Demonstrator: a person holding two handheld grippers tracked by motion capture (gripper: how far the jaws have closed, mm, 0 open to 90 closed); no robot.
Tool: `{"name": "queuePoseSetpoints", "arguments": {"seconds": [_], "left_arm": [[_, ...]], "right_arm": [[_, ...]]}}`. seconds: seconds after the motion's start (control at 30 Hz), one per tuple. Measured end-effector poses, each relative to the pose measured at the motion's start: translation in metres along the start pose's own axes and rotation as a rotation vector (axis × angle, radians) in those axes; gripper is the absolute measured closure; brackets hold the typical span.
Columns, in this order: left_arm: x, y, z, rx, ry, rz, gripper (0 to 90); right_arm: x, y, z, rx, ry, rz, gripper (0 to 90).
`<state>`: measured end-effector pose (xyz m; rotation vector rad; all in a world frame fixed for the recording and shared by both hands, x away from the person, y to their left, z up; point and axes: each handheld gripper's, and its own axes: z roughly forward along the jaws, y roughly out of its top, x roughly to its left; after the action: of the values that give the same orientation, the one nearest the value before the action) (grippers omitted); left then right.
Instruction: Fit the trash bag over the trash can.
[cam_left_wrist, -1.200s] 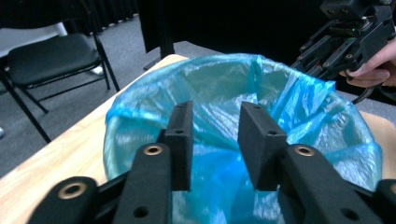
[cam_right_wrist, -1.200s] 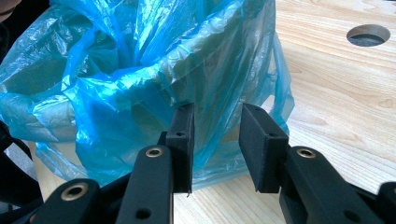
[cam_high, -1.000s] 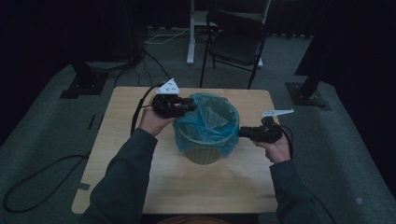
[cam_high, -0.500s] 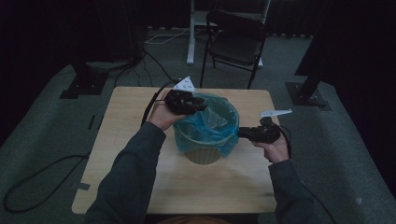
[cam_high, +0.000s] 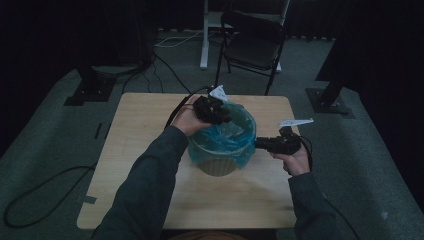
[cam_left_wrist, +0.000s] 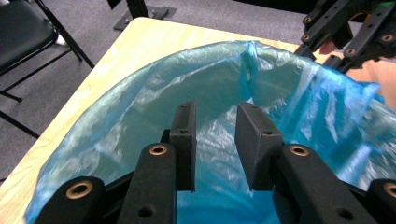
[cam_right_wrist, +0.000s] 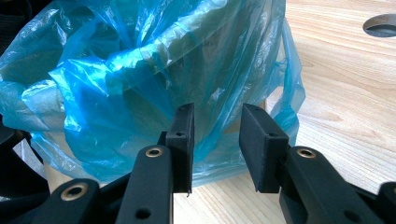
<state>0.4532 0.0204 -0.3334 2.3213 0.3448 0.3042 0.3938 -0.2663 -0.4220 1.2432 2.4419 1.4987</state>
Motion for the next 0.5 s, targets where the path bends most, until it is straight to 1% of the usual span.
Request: {"name": "queuePoseSetpoints", "arguments": {"seconds": [0.07, 0.1, 0.17, 0.27, 0.3, 0.33, 0.4, 0.5], "left_arm": [[0.0, 0.004, 0.006, 0.003, -0.003, 0.0, 68.6], [0.001, 0.005, 0.009, 0.001, -0.004, -0.007, 68.0], [0.002, 0.006, 0.014, 0.011, -0.002, -0.011, 67.2], [0.002, 0.007, 0.023, 0.05, 0.029, -0.017, 63.5], [0.002, 0.007, 0.023, 0.05, 0.029, -0.017, 63.1], [0.003, 0.007, 0.028, 0.063, 0.037, -0.017, 63.1], [0.003, 0.008, 0.032, 0.07, 0.044, -0.018, 62.0], [0.002, 0.009, 0.035, 0.074, 0.044, -0.016, 61.5]], "right_arm": [[0.0, 0.0, 0.0, 0.0, 0.0, 0.001, 65.4], [0.0, -0.001, -0.001, 0.0, 0.001, 0.001, 65.4], [-0.001, -0.001, -0.001, 0.001, 0.0, 0.0, 65.4], [-0.001, -0.002, -0.002, 0.001, 0.0, 0.004, 65.3], [-0.001, -0.002, -0.002, 0.001, 0.0, 0.004, 65.3], [-0.002, -0.002, -0.002, 0.001, 0.0, 0.004, 65.2], [-0.002, -0.003, -0.002, 0.003, -0.001, 0.009, 65.2], [-0.002, -0.004, -0.002, 0.004, -0.002, 0.011, 65.2]]}}
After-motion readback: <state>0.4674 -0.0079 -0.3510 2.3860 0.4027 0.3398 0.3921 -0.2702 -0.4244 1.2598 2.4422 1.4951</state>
